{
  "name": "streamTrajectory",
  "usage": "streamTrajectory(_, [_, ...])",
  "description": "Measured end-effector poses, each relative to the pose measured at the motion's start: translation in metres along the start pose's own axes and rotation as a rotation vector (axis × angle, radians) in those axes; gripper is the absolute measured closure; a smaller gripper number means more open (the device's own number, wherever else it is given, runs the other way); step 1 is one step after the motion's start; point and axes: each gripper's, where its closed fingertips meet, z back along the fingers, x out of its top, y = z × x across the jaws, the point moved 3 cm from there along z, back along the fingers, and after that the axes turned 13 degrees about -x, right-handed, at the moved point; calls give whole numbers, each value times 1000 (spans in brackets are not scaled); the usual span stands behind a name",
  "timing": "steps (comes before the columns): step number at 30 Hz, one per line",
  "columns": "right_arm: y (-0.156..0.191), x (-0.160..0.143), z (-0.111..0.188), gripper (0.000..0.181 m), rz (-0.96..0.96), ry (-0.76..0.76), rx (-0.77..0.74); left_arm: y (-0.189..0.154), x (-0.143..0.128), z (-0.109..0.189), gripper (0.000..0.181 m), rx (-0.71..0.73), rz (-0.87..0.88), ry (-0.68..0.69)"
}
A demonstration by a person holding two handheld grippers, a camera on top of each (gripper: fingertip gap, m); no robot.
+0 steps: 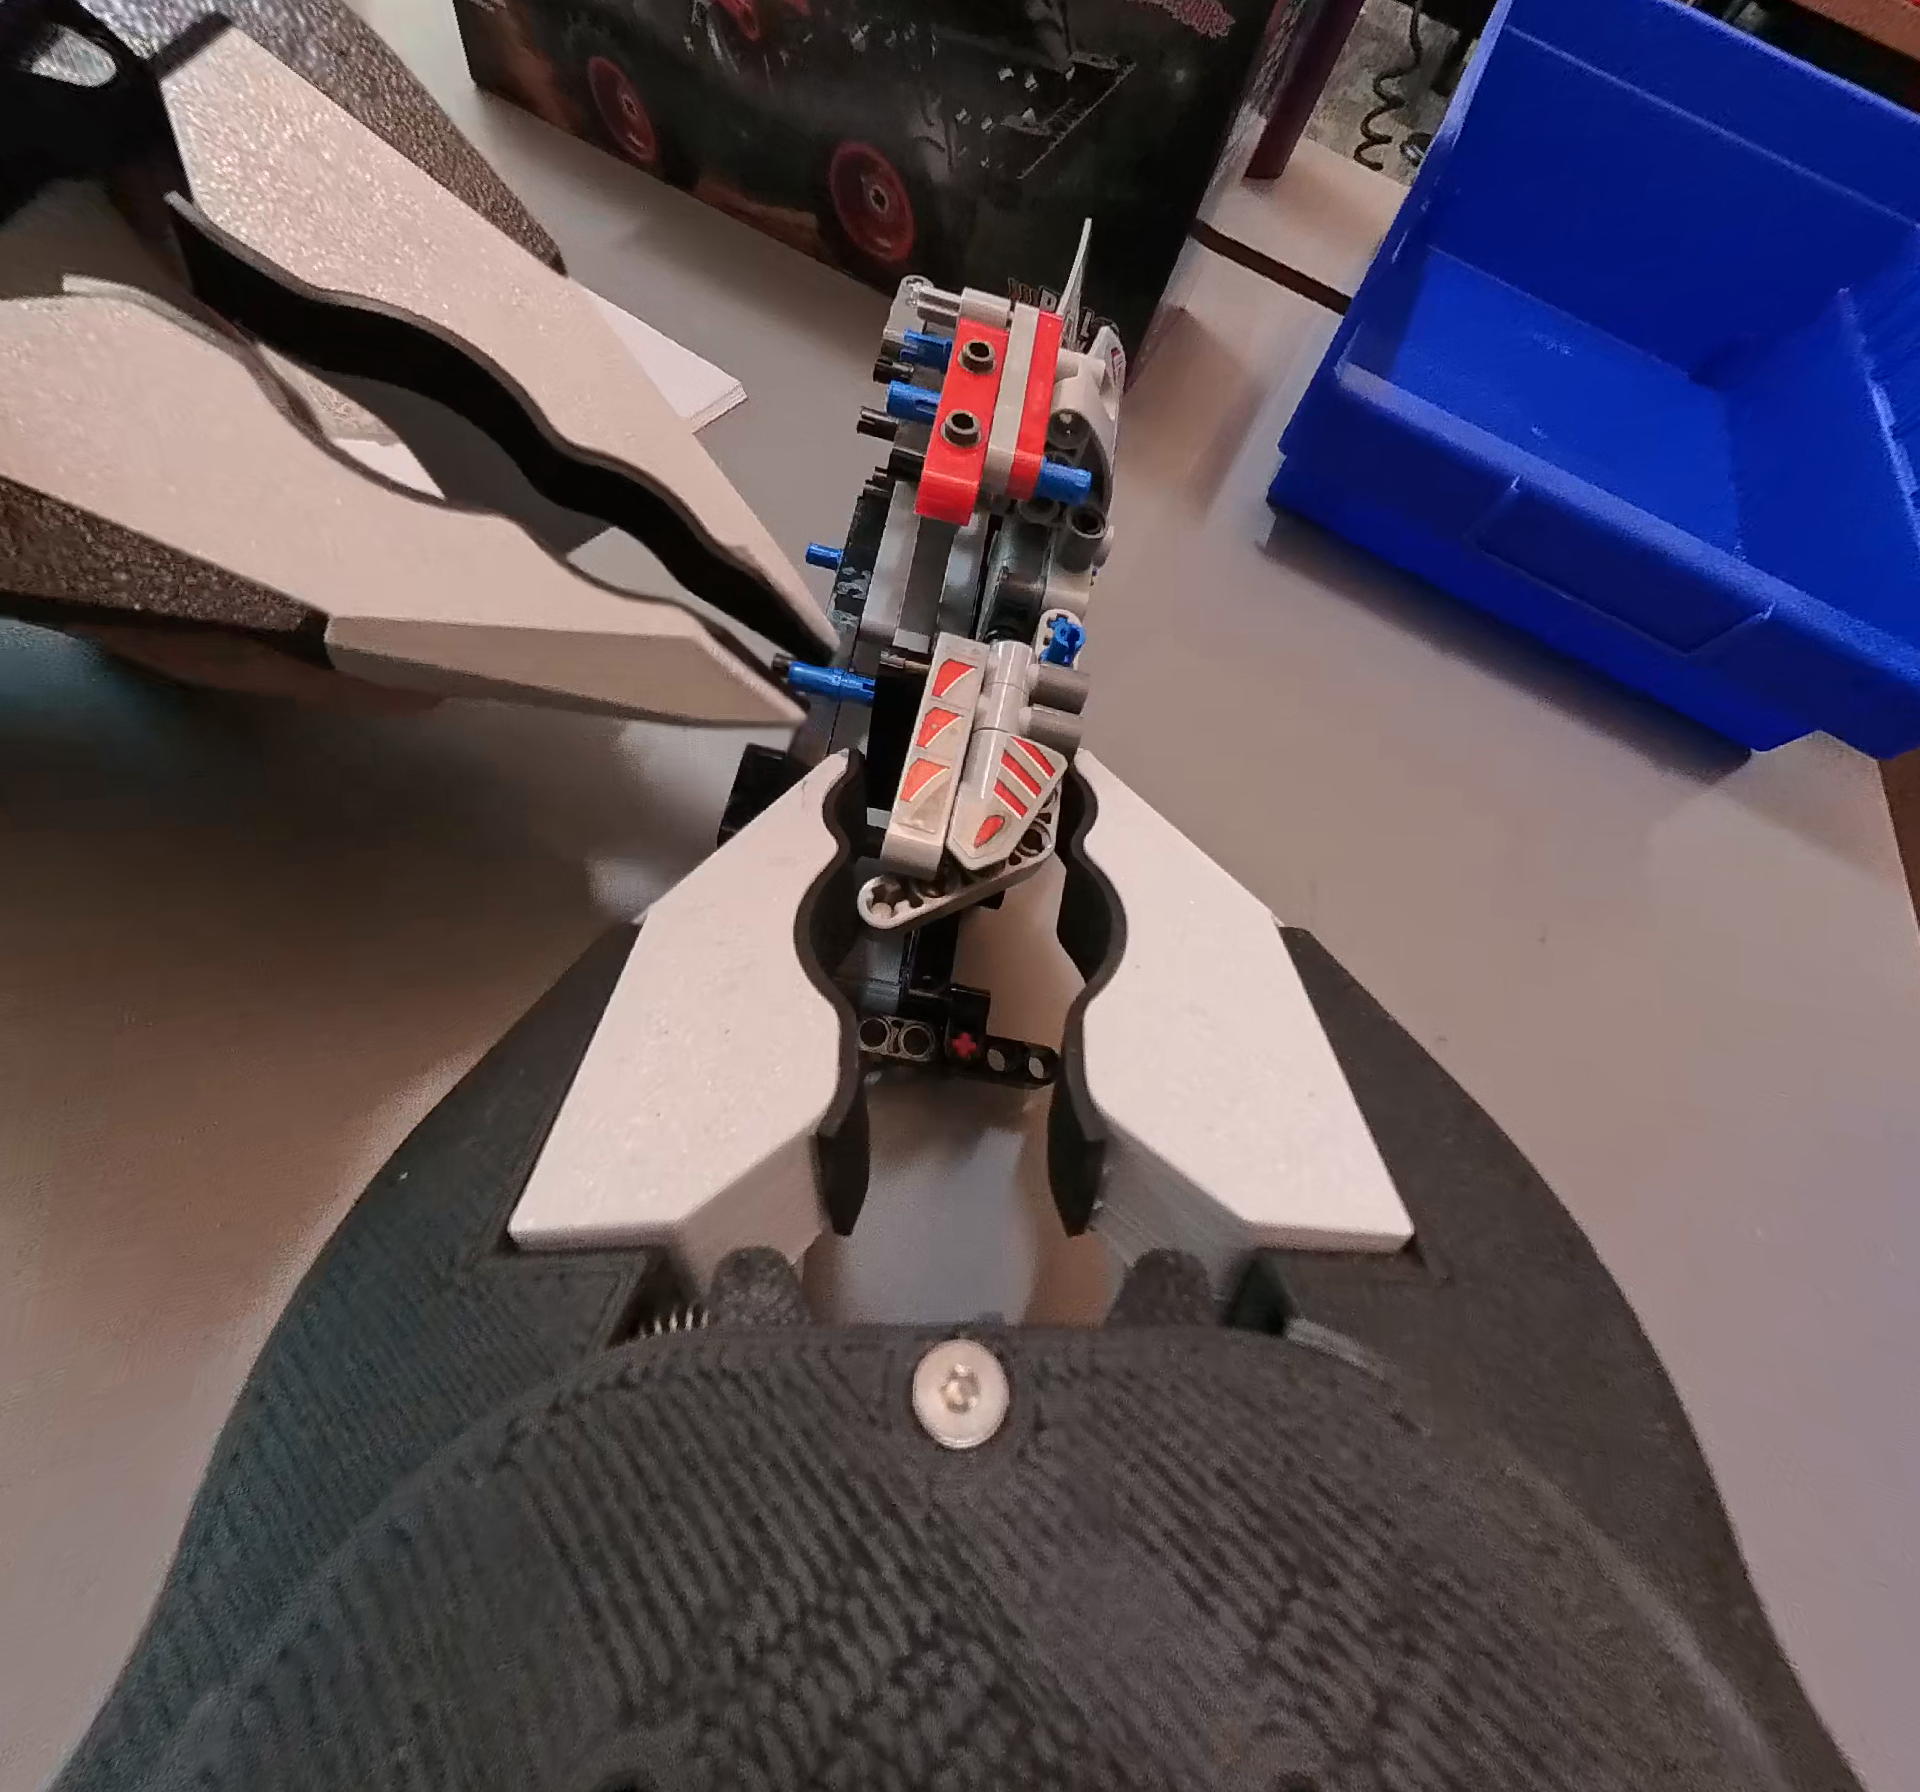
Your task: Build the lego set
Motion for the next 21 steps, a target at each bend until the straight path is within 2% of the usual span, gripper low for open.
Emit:
streamTrajectory(9, [0,0,1,146,2,-4,0,0,1,-1,180,-5,7,-7])
streamTrajectory(13, [0,1,0,137,-7,-4,-11,2,1,-1,180,-9,25,-11])
streamTrajectory(15, [-2,3,0,145,-23,-12,-13,2,1,-1,180,-11,26,-10])
streamTrajectory(21, [-4,5,-3,144,-4,-22,-62,3,2,-3,180,-29,42,-14])
